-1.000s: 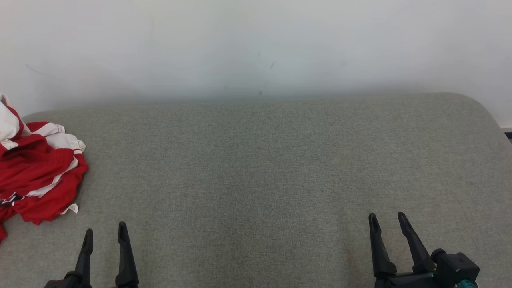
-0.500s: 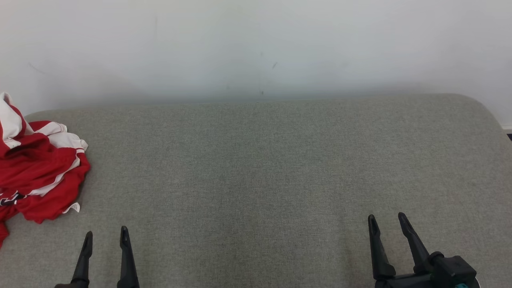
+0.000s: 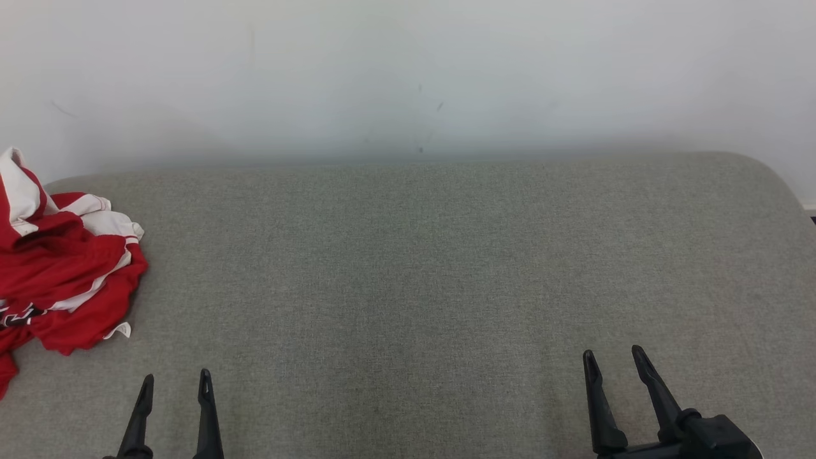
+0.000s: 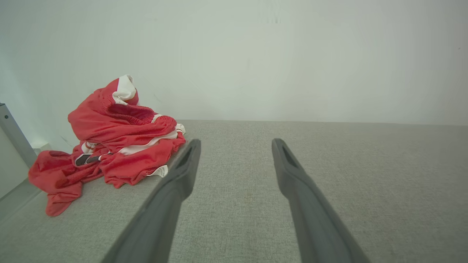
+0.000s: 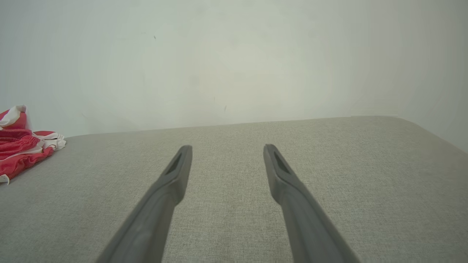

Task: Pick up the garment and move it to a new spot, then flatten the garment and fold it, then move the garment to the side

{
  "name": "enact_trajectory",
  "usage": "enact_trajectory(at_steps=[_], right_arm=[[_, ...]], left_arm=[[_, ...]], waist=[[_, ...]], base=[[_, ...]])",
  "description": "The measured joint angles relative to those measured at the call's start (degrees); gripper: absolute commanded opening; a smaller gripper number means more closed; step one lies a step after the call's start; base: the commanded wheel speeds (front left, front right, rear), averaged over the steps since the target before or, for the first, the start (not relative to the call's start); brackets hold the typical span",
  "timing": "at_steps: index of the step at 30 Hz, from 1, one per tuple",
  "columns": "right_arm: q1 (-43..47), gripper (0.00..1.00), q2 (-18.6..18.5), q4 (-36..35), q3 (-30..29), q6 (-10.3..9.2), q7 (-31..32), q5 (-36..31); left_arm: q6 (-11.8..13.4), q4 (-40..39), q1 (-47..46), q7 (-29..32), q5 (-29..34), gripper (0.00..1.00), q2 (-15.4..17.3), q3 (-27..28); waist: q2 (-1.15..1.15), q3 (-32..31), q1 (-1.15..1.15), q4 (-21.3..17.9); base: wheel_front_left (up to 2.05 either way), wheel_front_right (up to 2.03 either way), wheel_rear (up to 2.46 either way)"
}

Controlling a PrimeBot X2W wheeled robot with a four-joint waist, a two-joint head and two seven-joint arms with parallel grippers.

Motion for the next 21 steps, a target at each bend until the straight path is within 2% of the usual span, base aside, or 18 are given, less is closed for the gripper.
enact_trajectory(at_steps=[11, 21], right_arm=[[0.5, 1.0, 0.0, 0.4, -1.1, 0.0, 0.0, 0.8], [0.9, 1.0, 0.0, 0.9, -1.3, 0.0, 0.0, 0.9]], left_arm=[[-3.0, 0.5, 0.0, 0.0, 1.0, 1.0, 0.0, 1.3], [-3.7, 2.0, 1.0, 0.0, 0.9, 1.0, 0.0, 1.8]], waist=[[0.0, -0.3, 0.0, 0.5], [0.0, -0.6, 0.0, 0.7]], base=[[0.0, 0.0, 0.0], [0.0, 0.0, 0.0]])
